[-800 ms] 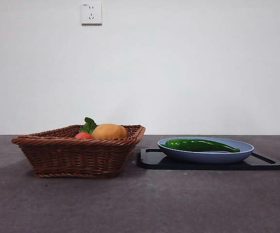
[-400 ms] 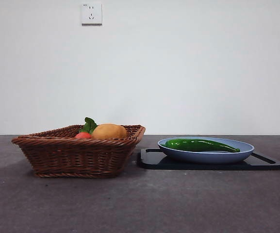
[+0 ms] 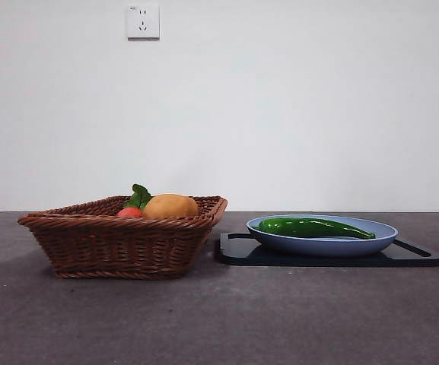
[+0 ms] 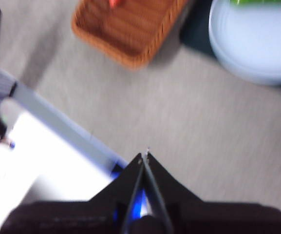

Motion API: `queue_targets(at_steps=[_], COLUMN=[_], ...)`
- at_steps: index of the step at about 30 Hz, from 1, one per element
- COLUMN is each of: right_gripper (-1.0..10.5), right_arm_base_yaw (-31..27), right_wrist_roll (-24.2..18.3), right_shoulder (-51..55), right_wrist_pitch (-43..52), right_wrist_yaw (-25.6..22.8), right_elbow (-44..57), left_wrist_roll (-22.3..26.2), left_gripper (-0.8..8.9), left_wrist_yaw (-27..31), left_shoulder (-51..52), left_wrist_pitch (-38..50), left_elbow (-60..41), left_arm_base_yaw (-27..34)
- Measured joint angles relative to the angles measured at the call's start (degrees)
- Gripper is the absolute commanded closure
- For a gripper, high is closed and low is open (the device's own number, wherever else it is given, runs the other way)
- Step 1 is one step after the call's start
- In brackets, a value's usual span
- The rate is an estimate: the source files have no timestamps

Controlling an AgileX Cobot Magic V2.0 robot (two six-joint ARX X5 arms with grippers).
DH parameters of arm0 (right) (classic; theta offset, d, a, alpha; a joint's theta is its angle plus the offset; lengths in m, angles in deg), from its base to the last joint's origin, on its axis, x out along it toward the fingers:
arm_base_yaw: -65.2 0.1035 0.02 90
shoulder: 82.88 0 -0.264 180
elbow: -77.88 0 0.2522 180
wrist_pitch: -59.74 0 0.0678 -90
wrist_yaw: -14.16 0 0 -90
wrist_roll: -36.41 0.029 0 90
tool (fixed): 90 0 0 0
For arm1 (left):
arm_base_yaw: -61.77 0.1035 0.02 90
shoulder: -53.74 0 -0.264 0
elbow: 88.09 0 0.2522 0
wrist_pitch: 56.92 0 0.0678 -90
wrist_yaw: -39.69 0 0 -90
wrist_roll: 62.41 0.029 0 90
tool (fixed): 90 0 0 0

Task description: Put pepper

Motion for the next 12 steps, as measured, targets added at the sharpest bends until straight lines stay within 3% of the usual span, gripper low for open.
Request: queue_targets(at_steps=[6, 12], right_gripper=[9.4, 9.4], right_arm_base_yaw=[-6.7, -14.1], right_wrist_roll=[-0.6, 0.4], right_shoulder=[10.2, 23.8], right_wrist_pitch=[20.6, 39.0], right_wrist_yaw=[0.1, 0.0], right_elbow=[5.0, 22.3], left_wrist_roll=[0.0, 0.0], left_gripper=[8.06, 8.06], left_wrist_yaw=[0.0, 0.0], left_shoulder=[0.0, 0.0], left_wrist_pitch=[0.0, 0.0], left_elbow=[0.0, 0.0], left_arm_base_yaw=[0.0, 0.0])
